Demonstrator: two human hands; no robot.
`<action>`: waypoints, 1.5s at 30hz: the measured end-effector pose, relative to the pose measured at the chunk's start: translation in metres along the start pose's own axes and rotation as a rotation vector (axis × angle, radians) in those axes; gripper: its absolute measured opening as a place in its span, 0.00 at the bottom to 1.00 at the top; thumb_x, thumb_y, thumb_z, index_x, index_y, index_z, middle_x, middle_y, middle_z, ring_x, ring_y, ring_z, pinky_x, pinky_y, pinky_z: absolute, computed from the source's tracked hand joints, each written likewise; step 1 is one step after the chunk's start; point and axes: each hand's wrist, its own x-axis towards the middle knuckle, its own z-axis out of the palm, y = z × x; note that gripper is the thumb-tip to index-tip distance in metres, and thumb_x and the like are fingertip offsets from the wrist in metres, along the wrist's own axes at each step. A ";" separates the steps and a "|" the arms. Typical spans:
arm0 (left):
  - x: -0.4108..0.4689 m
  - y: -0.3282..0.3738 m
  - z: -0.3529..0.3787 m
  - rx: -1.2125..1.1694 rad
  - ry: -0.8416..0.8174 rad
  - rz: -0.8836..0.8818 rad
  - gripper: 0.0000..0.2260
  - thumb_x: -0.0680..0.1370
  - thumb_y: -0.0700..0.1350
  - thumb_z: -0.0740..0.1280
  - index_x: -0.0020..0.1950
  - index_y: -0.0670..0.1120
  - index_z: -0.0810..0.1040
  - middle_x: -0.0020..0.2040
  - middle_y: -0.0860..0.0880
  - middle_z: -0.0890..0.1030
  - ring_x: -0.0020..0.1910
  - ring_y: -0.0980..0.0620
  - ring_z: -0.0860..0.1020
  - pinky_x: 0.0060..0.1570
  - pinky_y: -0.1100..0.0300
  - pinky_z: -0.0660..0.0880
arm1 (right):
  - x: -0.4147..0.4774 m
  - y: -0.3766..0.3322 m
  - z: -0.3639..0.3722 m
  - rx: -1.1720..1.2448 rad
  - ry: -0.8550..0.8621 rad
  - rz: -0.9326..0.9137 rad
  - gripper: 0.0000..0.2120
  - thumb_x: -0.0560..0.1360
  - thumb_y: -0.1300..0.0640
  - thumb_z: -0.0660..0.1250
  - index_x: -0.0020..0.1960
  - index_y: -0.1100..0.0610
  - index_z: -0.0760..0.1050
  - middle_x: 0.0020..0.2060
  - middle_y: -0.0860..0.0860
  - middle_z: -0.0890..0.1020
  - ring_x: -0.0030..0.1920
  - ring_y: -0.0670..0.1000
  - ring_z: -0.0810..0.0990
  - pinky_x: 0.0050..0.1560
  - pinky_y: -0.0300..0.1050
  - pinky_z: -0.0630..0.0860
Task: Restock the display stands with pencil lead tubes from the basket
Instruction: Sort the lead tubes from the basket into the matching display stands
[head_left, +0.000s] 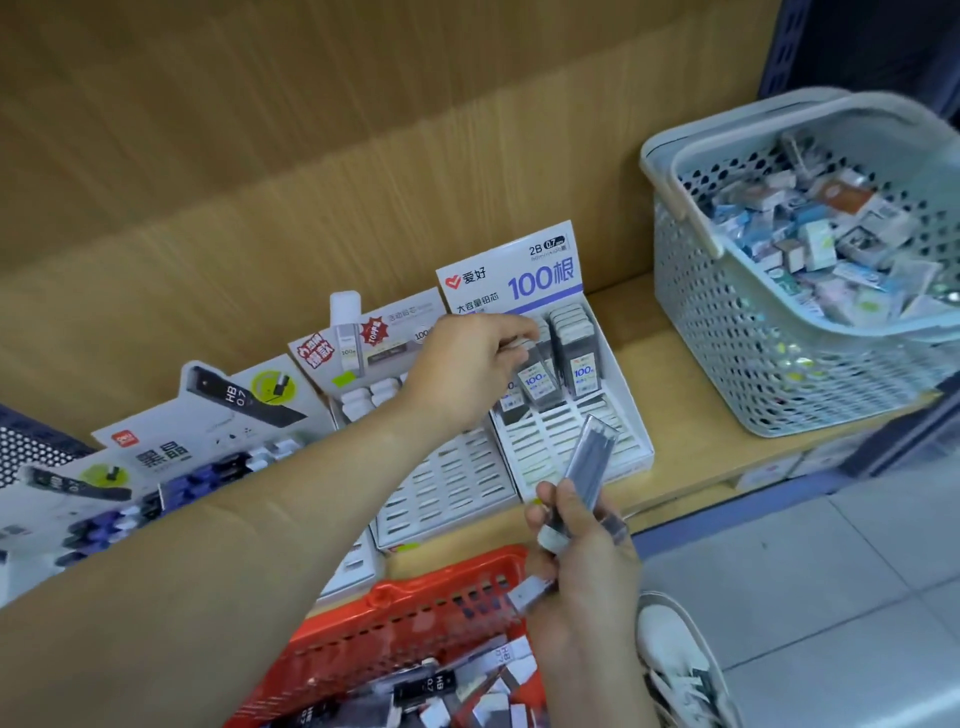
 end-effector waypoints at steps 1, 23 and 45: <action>0.001 0.000 0.000 0.010 -0.019 0.000 0.11 0.78 0.42 0.67 0.59 0.49 0.81 0.52 0.50 0.84 0.52 0.53 0.80 0.56 0.59 0.75 | 0.000 0.000 0.000 0.005 0.003 0.001 0.17 0.78 0.62 0.67 0.66 0.64 0.73 0.36 0.55 0.82 0.26 0.45 0.77 0.18 0.34 0.59; 0.014 0.001 0.010 0.356 -0.120 0.198 0.16 0.77 0.33 0.62 0.61 0.46 0.79 0.54 0.44 0.76 0.52 0.43 0.76 0.51 0.50 0.74 | -0.002 -0.007 -0.002 0.032 0.012 0.013 0.11 0.78 0.64 0.66 0.61 0.59 0.75 0.34 0.54 0.81 0.24 0.45 0.74 0.18 0.34 0.58; -0.072 0.007 -0.008 -0.277 -0.250 -0.096 0.17 0.71 0.46 0.75 0.60 0.52 0.80 0.55 0.58 0.78 0.53 0.62 0.75 0.57 0.68 0.70 | -0.017 -0.029 0.014 0.064 -0.062 -0.091 0.08 0.74 0.66 0.71 0.46 0.55 0.75 0.30 0.48 0.76 0.24 0.41 0.69 0.20 0.32 0.59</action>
